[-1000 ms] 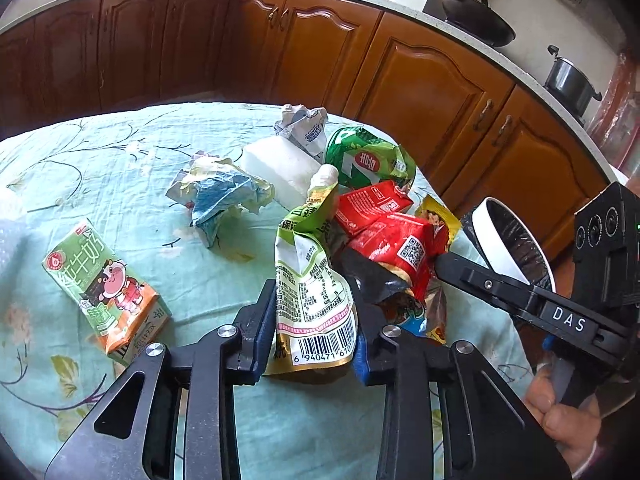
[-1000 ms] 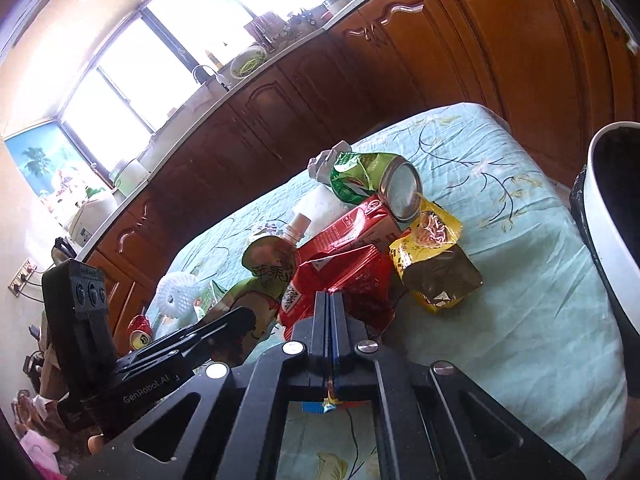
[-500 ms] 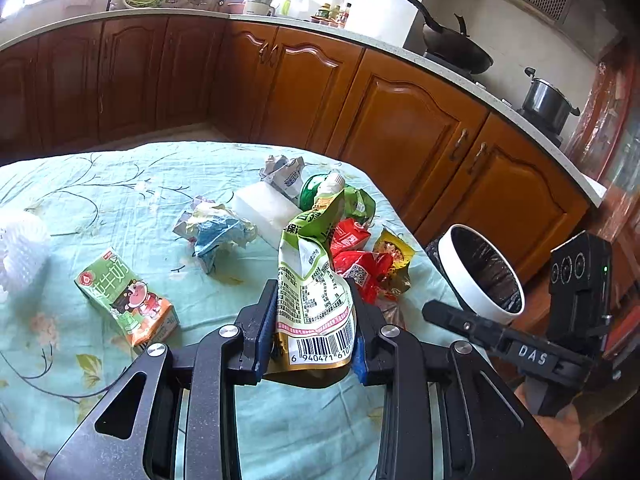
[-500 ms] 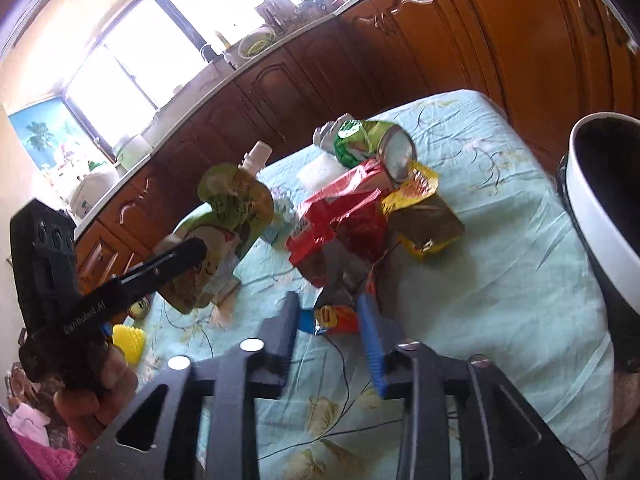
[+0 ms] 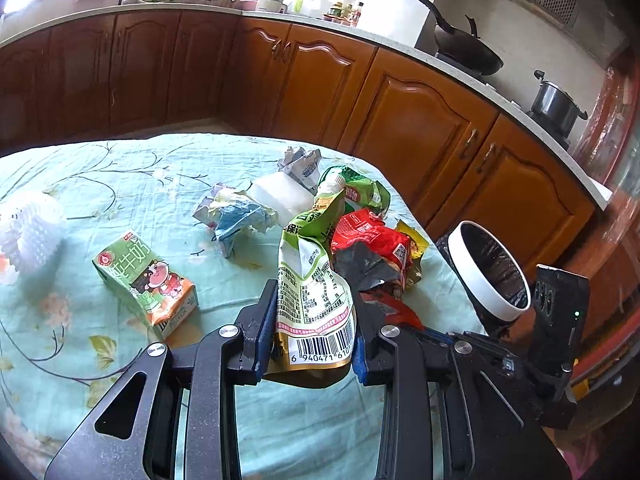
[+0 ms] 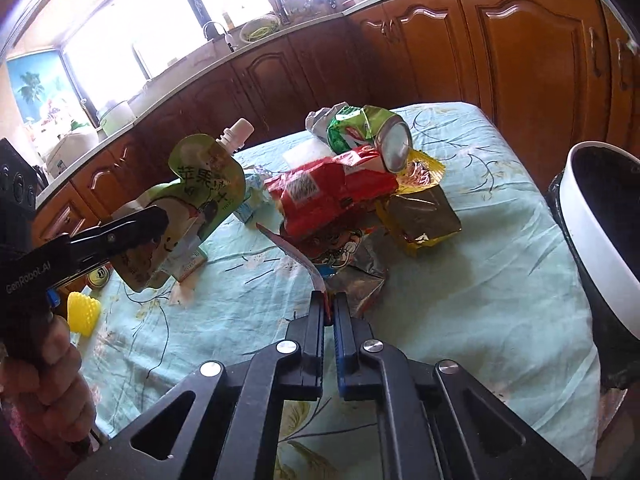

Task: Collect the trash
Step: 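Carry the pouch and wrapper over the bin with both grippers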

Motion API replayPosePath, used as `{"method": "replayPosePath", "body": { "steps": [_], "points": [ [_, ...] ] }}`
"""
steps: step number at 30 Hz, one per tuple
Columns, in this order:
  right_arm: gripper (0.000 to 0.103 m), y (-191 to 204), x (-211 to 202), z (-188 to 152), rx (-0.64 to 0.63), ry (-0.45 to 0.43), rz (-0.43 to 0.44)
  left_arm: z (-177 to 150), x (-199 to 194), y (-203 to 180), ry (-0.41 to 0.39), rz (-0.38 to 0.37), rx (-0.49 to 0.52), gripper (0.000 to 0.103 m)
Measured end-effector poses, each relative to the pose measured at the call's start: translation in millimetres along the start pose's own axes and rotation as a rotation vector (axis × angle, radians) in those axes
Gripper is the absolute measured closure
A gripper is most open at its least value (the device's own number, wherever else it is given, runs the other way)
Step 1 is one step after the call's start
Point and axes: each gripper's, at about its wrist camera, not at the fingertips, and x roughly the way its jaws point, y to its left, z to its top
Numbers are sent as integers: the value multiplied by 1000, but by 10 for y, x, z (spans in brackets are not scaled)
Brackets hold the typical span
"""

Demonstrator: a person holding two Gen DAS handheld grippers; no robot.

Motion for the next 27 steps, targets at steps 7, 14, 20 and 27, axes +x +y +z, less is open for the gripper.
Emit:
{"method": "replayPosePath", "body": {
  "steps": [7,14,20,27],
  "points": [
    [99,-249,-470,-37,73,-65,22,40,-99,-171,-21,-43,28,74],
    [99,-753,-895,-34,179,-148,-45,85,-8,-576,-9,-118,85,74],
    [99,-1201,-1190,-30,263,-199,-105,52,191,-1028,22,-180,153,74],
    [99,-1527,-1383,-13,315,-230,-160,10,462,-1540,70,-234,229,74]
  ]
}}
